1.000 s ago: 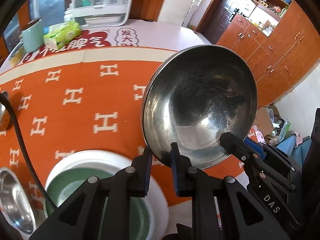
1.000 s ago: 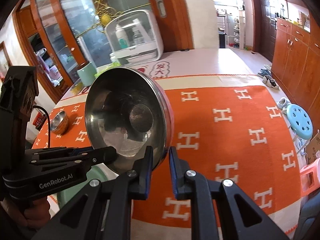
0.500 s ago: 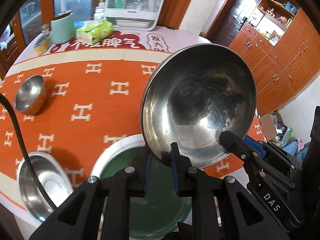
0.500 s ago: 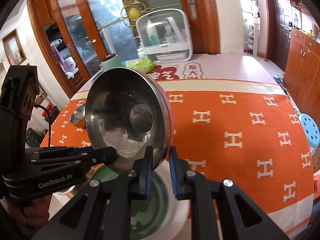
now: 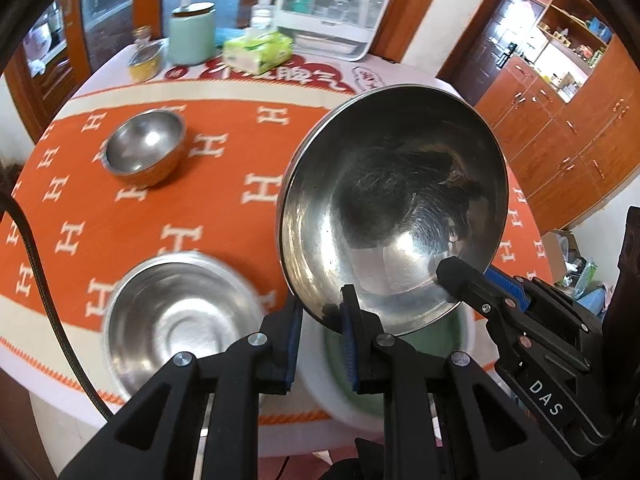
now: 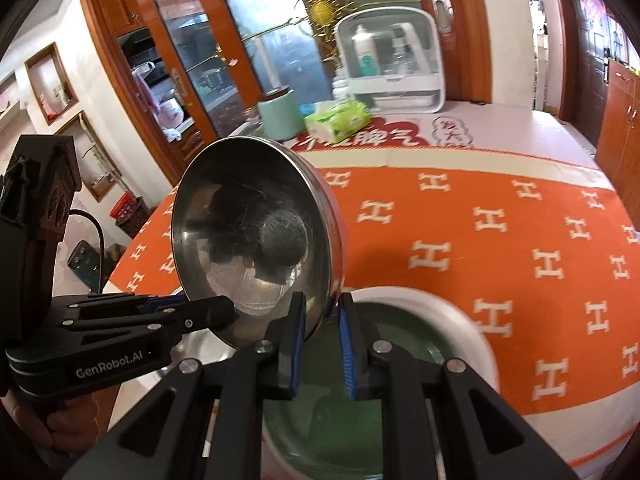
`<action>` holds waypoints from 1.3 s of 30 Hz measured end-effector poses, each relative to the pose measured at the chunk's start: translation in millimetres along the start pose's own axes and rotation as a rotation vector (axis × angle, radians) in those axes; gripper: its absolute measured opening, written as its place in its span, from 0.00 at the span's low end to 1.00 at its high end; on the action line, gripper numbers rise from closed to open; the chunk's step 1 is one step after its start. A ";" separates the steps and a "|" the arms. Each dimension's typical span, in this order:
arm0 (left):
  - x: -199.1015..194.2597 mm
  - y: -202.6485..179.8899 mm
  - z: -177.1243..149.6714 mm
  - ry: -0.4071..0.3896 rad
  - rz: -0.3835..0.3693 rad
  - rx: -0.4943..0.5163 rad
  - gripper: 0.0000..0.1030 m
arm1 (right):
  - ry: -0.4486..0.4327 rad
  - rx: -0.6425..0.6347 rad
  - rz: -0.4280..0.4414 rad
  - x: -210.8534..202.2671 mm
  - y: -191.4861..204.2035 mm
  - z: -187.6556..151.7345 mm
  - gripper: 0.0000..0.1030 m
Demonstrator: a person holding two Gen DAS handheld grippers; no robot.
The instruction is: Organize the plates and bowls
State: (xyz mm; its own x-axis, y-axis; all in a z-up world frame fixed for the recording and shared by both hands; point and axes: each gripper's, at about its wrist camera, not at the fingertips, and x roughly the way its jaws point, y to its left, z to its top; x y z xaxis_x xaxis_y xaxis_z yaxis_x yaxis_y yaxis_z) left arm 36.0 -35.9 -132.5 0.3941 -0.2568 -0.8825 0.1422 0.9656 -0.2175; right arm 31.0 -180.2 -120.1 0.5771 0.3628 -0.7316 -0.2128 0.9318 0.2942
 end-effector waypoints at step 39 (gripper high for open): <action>17.8 108.7 -55.5 0.242 0.072 -0.048 0.32 | 0.177 -0.045 0.072 63.2 88.5 -43.9 0.24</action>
State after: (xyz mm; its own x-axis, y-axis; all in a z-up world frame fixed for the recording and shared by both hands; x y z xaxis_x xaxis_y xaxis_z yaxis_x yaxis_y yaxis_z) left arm 8.0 66.7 -194.9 0.1722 -0.1755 -0.9693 0.0757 0.9834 -0.1646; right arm 14.0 -74.1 -167.2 0.4127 0.4213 -0.8076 -0.2859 0.9017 0.3243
